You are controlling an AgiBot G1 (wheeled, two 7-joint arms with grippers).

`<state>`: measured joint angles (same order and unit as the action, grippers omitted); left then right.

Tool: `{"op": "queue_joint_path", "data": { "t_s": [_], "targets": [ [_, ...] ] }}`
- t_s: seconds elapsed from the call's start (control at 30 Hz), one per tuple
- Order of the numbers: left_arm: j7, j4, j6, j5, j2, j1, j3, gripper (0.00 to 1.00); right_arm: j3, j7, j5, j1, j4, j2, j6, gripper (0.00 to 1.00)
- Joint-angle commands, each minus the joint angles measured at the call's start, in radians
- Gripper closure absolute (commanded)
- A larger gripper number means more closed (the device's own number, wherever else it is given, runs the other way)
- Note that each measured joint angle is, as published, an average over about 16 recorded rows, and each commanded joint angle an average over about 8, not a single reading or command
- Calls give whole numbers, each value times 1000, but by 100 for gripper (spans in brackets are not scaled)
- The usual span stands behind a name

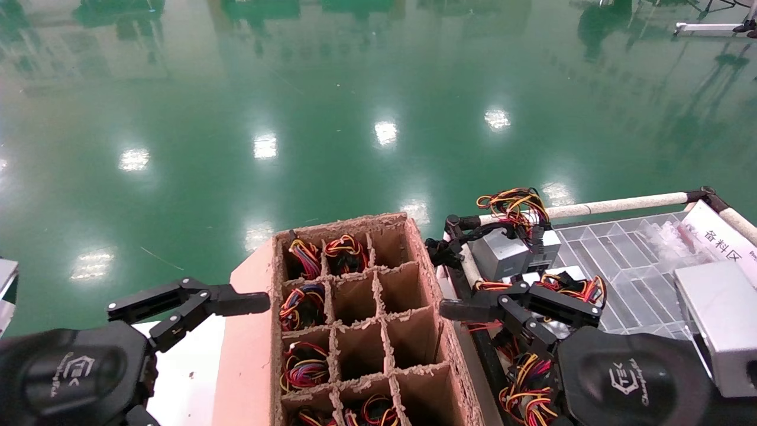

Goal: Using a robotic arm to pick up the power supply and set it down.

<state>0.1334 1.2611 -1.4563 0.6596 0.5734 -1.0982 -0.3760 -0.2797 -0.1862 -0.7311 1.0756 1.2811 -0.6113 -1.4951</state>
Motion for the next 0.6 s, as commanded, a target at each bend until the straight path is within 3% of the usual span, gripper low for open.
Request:
{"op": "queue_joint_path", "data": {
  "t_s": [0.03, 0.6],
  "targets": [
    [0, 0, 0, 0, 0, 0, 0, 0, 0, 0, 0, 0, 0, 0, 0, 0],
    [0, 0, 0, 0, 0, 0, 0, 0, 0, 0, 0, 0, 0, 0, 0, 0]
  ]
}}
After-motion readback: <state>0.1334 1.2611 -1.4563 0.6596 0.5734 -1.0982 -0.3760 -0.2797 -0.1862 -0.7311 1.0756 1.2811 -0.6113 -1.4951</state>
